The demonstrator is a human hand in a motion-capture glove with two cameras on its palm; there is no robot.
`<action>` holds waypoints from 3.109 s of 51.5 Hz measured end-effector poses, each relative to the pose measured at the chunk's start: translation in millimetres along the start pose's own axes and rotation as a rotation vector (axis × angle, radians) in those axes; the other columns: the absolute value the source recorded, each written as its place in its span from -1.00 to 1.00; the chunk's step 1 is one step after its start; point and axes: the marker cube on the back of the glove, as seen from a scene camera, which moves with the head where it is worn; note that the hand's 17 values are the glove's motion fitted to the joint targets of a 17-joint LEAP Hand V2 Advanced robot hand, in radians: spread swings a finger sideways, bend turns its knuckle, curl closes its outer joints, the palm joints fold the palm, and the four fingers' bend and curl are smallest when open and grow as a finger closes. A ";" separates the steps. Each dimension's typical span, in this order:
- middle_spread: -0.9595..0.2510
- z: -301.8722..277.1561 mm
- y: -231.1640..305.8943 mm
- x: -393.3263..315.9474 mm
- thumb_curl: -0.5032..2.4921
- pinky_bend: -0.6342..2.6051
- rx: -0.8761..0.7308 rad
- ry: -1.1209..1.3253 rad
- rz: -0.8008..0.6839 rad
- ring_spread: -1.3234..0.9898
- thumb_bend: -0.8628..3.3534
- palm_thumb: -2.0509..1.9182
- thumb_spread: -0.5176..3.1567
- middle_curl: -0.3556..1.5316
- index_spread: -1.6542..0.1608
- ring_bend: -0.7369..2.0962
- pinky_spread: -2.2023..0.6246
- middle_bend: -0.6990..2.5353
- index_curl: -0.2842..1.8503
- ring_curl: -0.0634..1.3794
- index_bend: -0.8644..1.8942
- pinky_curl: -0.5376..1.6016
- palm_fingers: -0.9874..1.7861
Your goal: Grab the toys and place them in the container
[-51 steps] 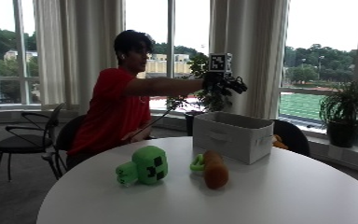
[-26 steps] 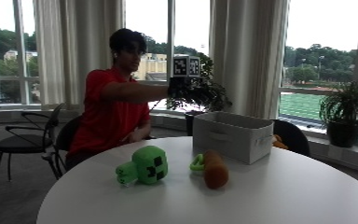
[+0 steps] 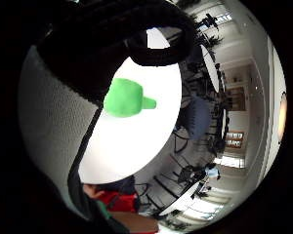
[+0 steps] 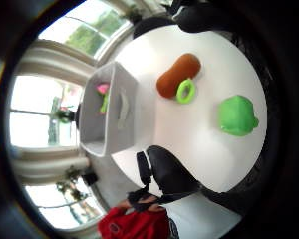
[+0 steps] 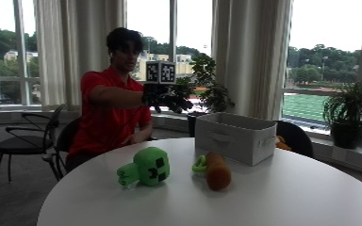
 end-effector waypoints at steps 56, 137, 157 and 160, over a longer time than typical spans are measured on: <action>0.32 129.3 -16.8 114.6 -0.44 0.02 -0.150 0.064 0.040 0.00 -0.61 0.03 -0.17 -0.17 0.36 -0.07 0.61 -0.44 -0.43 -0.48 -0.26 -0.20 -0.29; 0.22 183.0 -42.7 101.9 -0.39 0.21 -0.209 0.108 -0.170 -0.08 -0.59 0.19 -0.11 -0.17 0.37 0.19 0.46 -0.38 -0.59 -0.42 -0.18 -0.16 -0.19; -0.04 178.5 -47.9 100.1 -0.29 0.14 -0.106 0.008 -0.115 -0.23 -0.55 0.32 -0.15 -0.06 0.36 0.24 0.31 -0.27 -0.50 -0.41 -0.19 -0.19 0.24; -0.07 176.0 -47.8 101.7 -0.26 0.14 -0.095 -0.006 -0.097 -0.24 -0.55 0.35 -0.19 -0.04 0.36 0.24 0.30 -0.27 -0.48 -0.40 -0.18 -0.18 0.28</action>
